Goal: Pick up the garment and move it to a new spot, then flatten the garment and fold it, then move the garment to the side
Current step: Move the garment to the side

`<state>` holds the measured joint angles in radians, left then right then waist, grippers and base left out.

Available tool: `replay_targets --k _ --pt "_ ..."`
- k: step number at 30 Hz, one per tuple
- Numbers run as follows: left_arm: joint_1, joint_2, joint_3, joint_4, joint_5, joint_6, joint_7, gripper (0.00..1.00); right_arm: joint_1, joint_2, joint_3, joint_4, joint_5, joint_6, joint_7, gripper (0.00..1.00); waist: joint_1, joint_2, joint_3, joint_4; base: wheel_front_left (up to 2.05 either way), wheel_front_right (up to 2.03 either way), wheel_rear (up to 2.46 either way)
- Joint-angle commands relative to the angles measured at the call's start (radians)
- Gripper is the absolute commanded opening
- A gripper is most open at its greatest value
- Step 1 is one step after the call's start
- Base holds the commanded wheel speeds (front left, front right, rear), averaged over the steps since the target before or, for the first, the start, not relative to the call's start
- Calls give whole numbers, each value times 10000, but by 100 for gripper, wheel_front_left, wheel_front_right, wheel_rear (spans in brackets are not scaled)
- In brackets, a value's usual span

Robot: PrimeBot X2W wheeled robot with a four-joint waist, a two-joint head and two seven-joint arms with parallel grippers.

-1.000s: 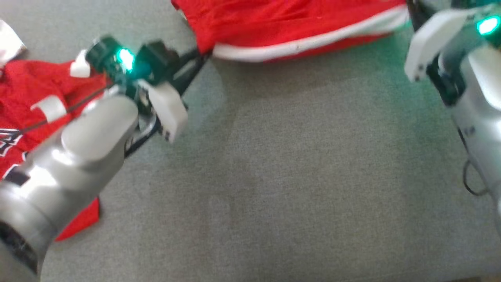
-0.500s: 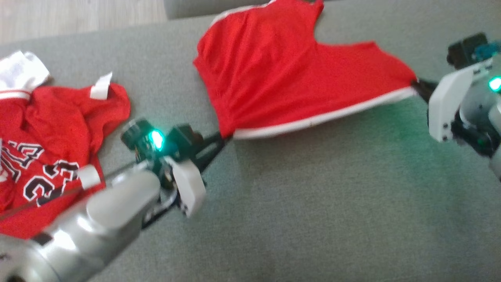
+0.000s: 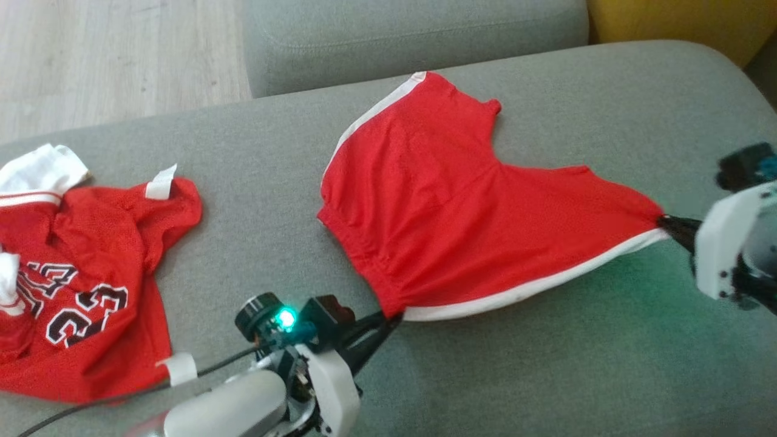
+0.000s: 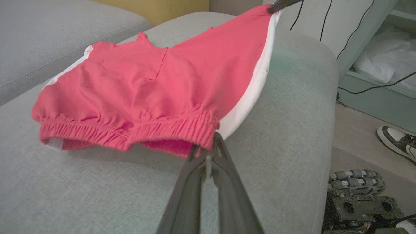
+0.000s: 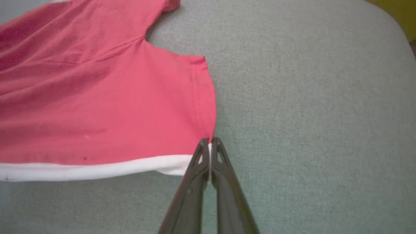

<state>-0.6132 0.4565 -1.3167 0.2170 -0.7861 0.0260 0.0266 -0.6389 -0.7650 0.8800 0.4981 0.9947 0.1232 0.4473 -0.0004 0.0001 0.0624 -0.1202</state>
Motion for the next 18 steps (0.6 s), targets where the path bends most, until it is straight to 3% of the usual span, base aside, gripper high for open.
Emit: replay_targets --k 1,9,18 --pt "-391 307 374 -431 -4 186 31 0 84 -431 -432 -294 168 75 -240 0 4 -1 127 67 0 0 0" --pt "-854 316 955 -728 -153 634 -36 0 -223 -118 -1848 -424 -355 75 -864 0 4 -1 733 532 0 0 0" --pt "-1622 0 1407 -199 -93 796 -226 0 -1954 1374 -3008 640 -1659 75 -1274 0 4 -1 1471 1191 0 0 0"
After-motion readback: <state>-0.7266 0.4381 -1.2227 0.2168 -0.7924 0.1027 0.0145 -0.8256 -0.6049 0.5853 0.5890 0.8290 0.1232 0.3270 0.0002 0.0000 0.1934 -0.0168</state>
